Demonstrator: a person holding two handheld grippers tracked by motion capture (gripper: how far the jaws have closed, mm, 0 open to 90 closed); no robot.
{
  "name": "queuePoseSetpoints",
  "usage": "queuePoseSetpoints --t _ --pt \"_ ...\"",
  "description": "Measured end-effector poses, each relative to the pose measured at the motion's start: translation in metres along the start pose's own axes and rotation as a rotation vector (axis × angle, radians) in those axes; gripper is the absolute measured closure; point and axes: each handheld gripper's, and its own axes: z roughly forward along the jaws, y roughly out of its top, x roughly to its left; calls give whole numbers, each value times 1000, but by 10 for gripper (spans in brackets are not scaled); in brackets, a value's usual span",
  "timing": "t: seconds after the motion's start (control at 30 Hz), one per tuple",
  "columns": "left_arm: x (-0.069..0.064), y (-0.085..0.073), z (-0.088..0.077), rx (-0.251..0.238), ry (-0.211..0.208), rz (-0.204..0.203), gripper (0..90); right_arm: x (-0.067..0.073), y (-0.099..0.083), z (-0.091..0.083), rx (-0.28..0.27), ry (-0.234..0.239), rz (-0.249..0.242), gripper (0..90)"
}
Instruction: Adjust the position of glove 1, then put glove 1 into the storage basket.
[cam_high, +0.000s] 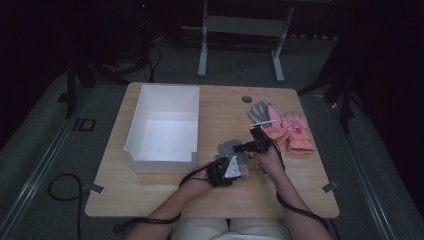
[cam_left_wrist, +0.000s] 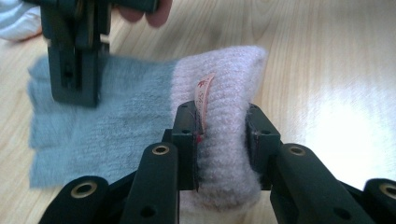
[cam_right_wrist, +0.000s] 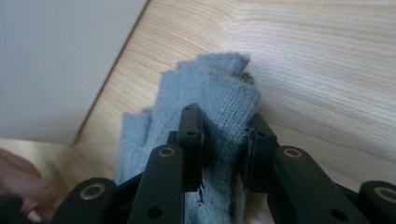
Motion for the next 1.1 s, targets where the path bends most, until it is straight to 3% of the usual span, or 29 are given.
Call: queuePoseSetpoints --t 0.07,0.37,0.63,0.67,0.87,1.1 --pt "1 6 -4 -8 -15 -11 704 2 0 -8 -11 6 -17 734" --pt "3 44 -26 -7 0 20 709 14 3 -46 -92 19 -66 737" --pt "18 71 -59 -27 -16 38 710 33 15 -82 -160 28 -110 737" --pt "22 74 -65 -25 -20 45 710 40 21 -90 -171 28 -122 738" --pt "37 83 -88 -5 -33 68 710 55 34 -99 -202 39 -144 737" --pt "51 78 -106 32 -26 81 711 72 49 -92 -217 47 -160 737"
